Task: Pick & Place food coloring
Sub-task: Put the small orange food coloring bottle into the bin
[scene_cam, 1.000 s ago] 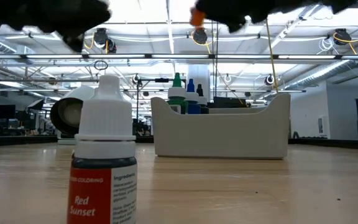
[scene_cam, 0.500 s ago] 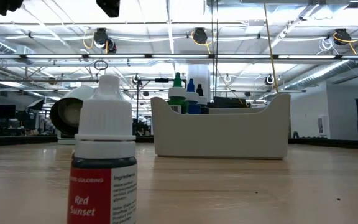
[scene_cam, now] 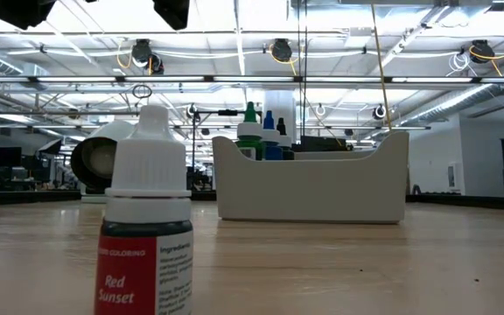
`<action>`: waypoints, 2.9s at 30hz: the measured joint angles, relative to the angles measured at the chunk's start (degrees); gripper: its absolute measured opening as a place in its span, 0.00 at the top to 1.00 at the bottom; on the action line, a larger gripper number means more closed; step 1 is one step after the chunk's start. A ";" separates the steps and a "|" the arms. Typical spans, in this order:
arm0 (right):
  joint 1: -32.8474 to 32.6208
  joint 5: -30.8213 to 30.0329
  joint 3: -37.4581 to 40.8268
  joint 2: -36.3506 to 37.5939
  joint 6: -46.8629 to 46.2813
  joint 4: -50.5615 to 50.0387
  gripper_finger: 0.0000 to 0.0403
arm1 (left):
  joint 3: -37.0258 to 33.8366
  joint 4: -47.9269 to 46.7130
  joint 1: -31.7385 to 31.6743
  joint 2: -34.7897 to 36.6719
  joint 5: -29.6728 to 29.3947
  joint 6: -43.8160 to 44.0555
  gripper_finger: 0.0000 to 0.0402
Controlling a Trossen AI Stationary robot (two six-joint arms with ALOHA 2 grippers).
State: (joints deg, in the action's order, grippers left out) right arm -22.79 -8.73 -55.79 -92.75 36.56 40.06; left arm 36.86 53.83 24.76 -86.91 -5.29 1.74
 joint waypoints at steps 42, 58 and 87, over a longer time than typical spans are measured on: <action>6.52 15.13 0.02 0.02 1.05 3.43 0.84 | 3.33 -3.04 -5.25 0.00 8.07 -2.14 0.59; 7.03 15.86 0.02 0.02 1.39 3.46 0.84 | 3.33 -2.70 -5.36 0.00 9.32 -6.37 0.75; 2.40 1.02 0.04 -0.55 2.03 2.67 0.76 | 3.31 -4.56 -5.23 0.04 7.15 -6.06 0.85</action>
State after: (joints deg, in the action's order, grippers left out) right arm -20.39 -7.70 -55.75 -93.29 38.59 42.73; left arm 40.16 49.26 19.53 -86.87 1.86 -4.32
